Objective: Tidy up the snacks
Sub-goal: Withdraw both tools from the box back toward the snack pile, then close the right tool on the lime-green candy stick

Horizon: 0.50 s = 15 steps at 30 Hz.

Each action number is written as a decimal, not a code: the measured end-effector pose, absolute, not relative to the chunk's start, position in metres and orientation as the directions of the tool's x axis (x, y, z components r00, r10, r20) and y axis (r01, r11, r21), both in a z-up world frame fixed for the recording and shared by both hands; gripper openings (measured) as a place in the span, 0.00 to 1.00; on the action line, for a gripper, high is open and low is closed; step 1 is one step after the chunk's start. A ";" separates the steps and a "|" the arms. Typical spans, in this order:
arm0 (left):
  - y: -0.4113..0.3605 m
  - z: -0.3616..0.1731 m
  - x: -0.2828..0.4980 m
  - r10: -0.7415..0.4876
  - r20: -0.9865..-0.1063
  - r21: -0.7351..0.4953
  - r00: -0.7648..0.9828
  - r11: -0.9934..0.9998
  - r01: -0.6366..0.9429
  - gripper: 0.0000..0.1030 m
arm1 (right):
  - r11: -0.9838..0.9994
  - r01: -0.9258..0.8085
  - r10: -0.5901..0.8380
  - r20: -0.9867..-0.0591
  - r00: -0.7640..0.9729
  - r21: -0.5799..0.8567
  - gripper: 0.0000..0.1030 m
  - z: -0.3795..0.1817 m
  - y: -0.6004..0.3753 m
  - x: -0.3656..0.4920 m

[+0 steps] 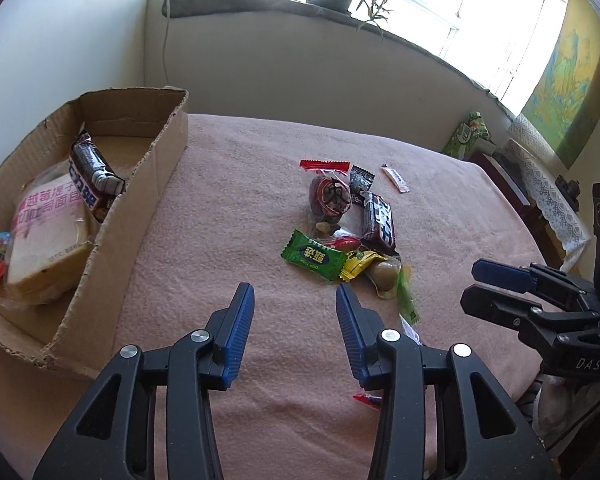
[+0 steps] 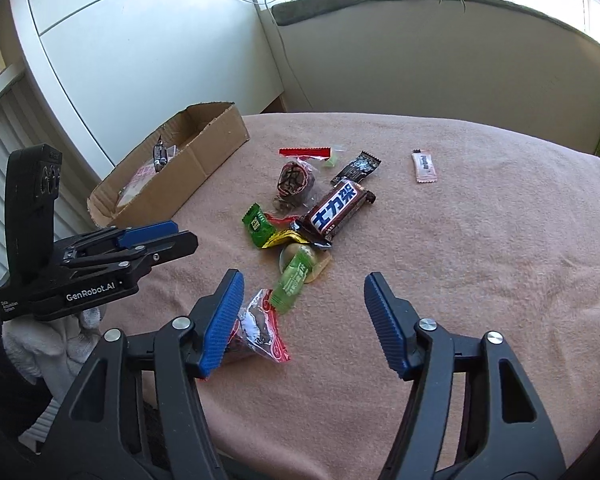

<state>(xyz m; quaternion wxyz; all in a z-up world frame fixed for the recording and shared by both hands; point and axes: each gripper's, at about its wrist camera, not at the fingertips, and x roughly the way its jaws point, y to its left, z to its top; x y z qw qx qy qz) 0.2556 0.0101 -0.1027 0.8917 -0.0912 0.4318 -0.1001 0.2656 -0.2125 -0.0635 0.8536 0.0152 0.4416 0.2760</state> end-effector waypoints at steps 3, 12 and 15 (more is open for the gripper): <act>0.006 -0.110 0.267 -0.281 -0.762 -0.280 0.584 0.955 0.094 0.39 | 0.838 -0.468 0.492 -0.759 0.426 0.280 0.52 -0.074 -0.201 0.271; 0.003 -0.126 0.294 -0.292 -0.796 -0.314 0.530 0.948 0.050 0.39 | 0.833 -0.467 0.490 -0.788 0.373 0.297 0.43 -0.097 -0.184 0.286; 0.002 -0.128 0.303 -0.296 -0.799 -0.325 0.523 0.945 0.038 0.39 | 0.833 -0.469 0.487 -0.792 0.369 0.294 0.43 -0.100 -0.182 0.290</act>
